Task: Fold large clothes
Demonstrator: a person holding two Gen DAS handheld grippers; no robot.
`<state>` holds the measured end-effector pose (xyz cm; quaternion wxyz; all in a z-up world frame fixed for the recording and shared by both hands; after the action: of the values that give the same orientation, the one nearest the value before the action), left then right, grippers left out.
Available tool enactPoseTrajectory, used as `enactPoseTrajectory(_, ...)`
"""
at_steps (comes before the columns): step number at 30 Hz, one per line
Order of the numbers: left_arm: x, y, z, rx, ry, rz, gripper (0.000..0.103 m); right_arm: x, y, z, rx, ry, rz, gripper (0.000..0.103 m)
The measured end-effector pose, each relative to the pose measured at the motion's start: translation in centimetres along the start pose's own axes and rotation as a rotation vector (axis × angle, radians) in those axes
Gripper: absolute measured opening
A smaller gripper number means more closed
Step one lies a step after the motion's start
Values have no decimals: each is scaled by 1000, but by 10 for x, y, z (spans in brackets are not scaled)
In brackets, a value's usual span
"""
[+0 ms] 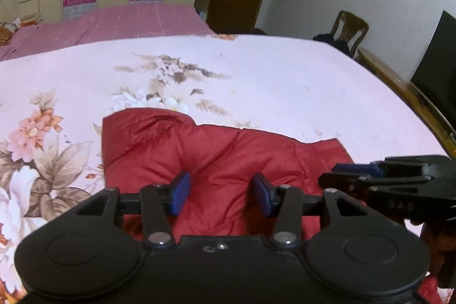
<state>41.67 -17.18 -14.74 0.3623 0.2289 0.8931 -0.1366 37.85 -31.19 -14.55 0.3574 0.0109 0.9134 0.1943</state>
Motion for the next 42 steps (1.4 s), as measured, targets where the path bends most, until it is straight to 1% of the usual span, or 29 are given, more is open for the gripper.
enactPoseTrajectory(4,6,-3,13,5,34,16,49,12,-20,8,-9,44,81,29)
enactPoseTrajectory(8,12,-4,24,-6,65,33,49,17,-32,12,-32,53,145,29)
enactPoseTrajectory(13,11,-8,21,-24,78,65,49,17,-33,2,-28,51,154,29)
enactPoseTrajectory(14,9,-8,16,-29,74,67,50,14,-32,-3,-17,49,153,29)
enactPoseTrajectory(15,8,-7,5,-36,57,67,54,10,-32,-10,-5,33,157,29)
enactPoseTrajectory(16,7,-7,-7,-37,31,72,54,6,-31,-21,-5,1,163,30)
enactPoseTrajectory(17,7,-8,-22,-29,-3,76,54,1,-30,-37,-26,-33,166,30)
enactPoseTrajectory(19,11,-9,-51,-7,-57,66,54,-1,-27,-65,-54,-73,167,29)
enactPoseTrajectory(22,27,-19,-89,41,-111,47,54,9,-21,-96,-90,-91,141,29)
enactPoseTrajectory(24,41,-29,-101,75,-120,44,54,23,-16,-98,-86,-60,108,29)
enactPoseTrajectory(25,47,-34,-101,85,-112,51,54,30,-17,-94,-75,-42,93,29)
enactPoseTrajectory(26,55,-37,-96,79,-84,64,53,38,-19,-88,-56,-20,82,29)
enactPoseTrajectory(27,62,-39,-87,65,-51,76,54,45,-23,-80,-34,3,87,29)
enactPoseTrajectory(29,72,-40,-77,51,-40,75,55,54,-31,-66,-8,33,108,29)
enactPoseTrajectory(32,79,-42,-67,17,-30,87,54,60,-38,-53,0,50,137,29)
enactPoseTrajectory(35,81,-41,-70,8,-24,84,54,58,-34,-55,16,60,112,29)
enactPoseTrajectory(37,80,-41,-85,5,-28,79,52,53,-30,-72,11,40,109,29)
enactPoseTrajectory(39,80,-47,-109,24,-63,80,52,46,-19,-99,-35,-5,93,29)
enactPoseTrajectory(42,89,-59,-140,31,-94,98,52,49,0,-137,-103,-43,44,29)
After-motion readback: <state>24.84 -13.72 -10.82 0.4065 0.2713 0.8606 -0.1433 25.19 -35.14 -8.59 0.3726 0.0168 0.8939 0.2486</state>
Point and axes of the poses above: each gripper's, at about its wrist camera, not at the fingertips, and z roughly the way its jaws point, y to its left, x to its underside, the point moved 9 cm from there along z, roughly the way its jaws point, and after that the axes turned 9 degrees about z, right-handed, at the moved point
